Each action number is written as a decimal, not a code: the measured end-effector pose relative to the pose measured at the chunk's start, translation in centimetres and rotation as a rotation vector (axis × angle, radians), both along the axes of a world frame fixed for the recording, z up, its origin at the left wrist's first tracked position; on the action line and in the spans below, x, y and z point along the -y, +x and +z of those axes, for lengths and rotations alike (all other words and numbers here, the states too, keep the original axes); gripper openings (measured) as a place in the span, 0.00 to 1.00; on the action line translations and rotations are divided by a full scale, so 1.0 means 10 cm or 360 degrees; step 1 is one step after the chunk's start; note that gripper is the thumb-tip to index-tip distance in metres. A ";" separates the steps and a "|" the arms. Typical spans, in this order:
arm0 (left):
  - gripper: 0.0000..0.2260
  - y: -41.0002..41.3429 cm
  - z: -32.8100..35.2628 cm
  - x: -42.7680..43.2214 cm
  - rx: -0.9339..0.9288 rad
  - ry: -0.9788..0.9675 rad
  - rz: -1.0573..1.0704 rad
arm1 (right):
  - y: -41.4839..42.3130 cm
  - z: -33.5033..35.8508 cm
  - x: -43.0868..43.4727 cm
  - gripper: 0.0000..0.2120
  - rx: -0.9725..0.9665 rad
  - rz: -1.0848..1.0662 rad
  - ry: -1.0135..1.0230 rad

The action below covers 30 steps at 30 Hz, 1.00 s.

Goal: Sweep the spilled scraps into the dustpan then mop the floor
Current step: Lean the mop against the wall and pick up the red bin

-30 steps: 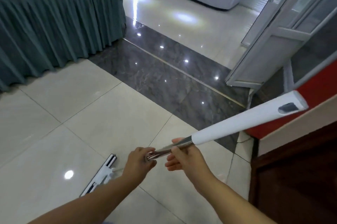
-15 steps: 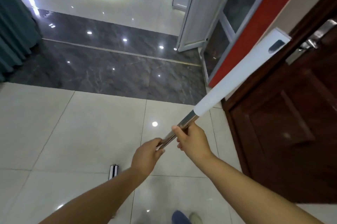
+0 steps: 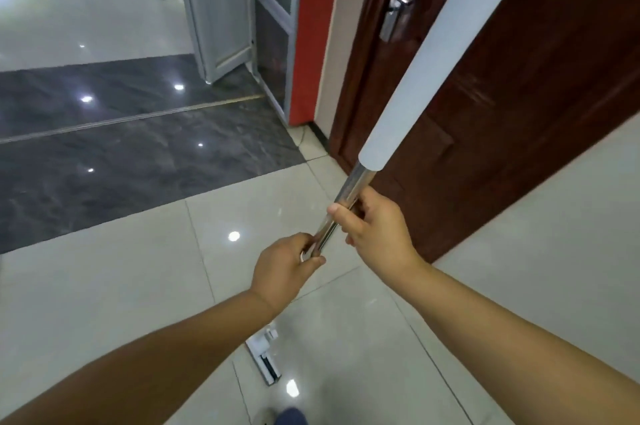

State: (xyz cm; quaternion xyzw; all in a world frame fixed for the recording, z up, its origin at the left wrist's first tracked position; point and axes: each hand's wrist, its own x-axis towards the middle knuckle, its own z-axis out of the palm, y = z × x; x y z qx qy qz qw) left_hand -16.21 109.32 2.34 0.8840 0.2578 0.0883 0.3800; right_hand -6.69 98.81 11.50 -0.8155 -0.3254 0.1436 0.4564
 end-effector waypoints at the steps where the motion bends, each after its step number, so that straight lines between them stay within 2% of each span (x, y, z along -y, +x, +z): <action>1: 0.12 0.13 0.01 0.14 0.0006 0.0008 -0.0069 | 0.08 0.02 0.18 0.07 0.0031 -0.0052 -0.0002; 9: 0.08 1.18 0.17 1.61 0.0079 -0.0015 -0.0469 | 0.76 0.17 1.85 0.07 0.0178 -0.0395 -0.0017; 18: 0.11 2.36 0.09 3.69 0.0058 -0.0098 -0.0745 | 1.68 0.15 3.95 0.10 0.0432 -0.0605 -0.0306; 30: 0.12 3.34 -0.15 5.48 -0.0128 -0.0312 -0.1048 | 2.38 -0.01 5.61 0.07 0.0323 -0.0924 -0.0596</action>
